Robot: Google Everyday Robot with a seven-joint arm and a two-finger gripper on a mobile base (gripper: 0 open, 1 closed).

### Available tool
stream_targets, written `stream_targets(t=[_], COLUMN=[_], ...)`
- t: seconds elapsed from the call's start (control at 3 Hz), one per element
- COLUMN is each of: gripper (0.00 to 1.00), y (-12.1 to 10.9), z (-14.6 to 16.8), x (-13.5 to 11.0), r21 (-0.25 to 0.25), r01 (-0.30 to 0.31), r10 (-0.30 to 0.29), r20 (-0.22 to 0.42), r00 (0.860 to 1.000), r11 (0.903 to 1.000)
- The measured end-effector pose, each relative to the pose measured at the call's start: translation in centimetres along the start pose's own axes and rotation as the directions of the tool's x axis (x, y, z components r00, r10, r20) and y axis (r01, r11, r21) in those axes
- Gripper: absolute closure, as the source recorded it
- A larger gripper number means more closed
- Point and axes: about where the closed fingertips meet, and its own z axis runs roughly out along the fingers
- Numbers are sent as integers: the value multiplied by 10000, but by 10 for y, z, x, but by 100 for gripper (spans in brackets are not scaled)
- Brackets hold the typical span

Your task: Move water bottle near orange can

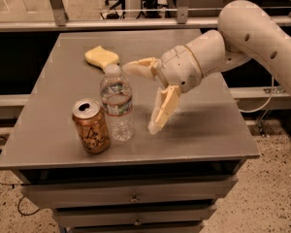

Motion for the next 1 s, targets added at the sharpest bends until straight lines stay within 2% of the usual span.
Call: stream_targets(t=[0.33,0.67,1.0], gripper=[0,0,0], y=[-16,-37,-42], z=[-38,-92,-103], x=[14,25,20], r21=[791,1855,2117], r01=[-2,40,180], r10=[43,172,70], r20=[-522,-1124,-1167], r00=[9986,9935,9931], r11=[9969,9826,9772])
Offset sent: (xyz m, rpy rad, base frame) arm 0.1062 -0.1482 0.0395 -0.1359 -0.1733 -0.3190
